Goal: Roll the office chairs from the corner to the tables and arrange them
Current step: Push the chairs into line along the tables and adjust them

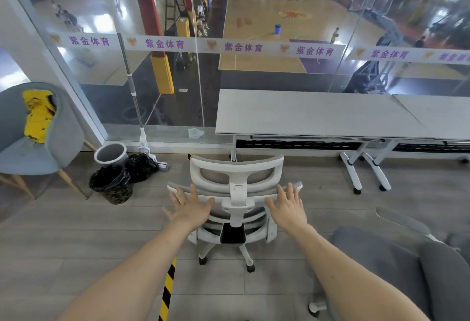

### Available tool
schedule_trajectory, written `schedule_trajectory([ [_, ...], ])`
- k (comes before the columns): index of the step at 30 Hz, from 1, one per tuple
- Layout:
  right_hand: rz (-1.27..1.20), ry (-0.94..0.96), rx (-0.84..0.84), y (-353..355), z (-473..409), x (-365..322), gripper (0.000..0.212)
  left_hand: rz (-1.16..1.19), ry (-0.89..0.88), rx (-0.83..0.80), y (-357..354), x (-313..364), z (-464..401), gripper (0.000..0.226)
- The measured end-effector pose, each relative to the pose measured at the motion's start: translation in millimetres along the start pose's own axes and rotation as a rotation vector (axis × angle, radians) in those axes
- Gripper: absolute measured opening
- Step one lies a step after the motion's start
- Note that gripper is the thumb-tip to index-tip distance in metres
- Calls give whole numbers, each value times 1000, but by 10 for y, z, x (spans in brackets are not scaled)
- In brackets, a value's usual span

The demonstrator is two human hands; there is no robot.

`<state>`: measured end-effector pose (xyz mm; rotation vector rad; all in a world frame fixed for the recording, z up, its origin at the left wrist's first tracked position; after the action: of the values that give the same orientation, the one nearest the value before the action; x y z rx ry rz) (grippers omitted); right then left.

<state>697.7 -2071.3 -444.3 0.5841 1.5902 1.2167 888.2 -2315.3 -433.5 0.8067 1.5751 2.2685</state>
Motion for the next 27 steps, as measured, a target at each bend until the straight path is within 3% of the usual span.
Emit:
schedule_trajectory([
  [6,-19,33,47,279,465,-14,57,-67,-138,38,43,211,378,84],
  [15,-22,10,216,853,1447,576,53,-109,-430,178,16,744,1403,66],
  [22,-19,-88,398,1436,2412,1583,46,-28,-648,227,-283,1512,2645,50],
  [27,-14,-172,510,1919,3308,2597,40,51,-728,211,-838,2177,3766,53],
])
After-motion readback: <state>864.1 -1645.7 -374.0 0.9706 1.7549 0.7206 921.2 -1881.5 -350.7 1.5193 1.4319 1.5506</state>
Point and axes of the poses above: each hand's wrist, its own z-axis away from the middle knuckle, its own y-axis out of the back of the hand, x = y × z, the point moved 4 cm from there along -z, towards the middle knuckle, and after that the axes turned 15 degrees about x, right-handed, at the moved point
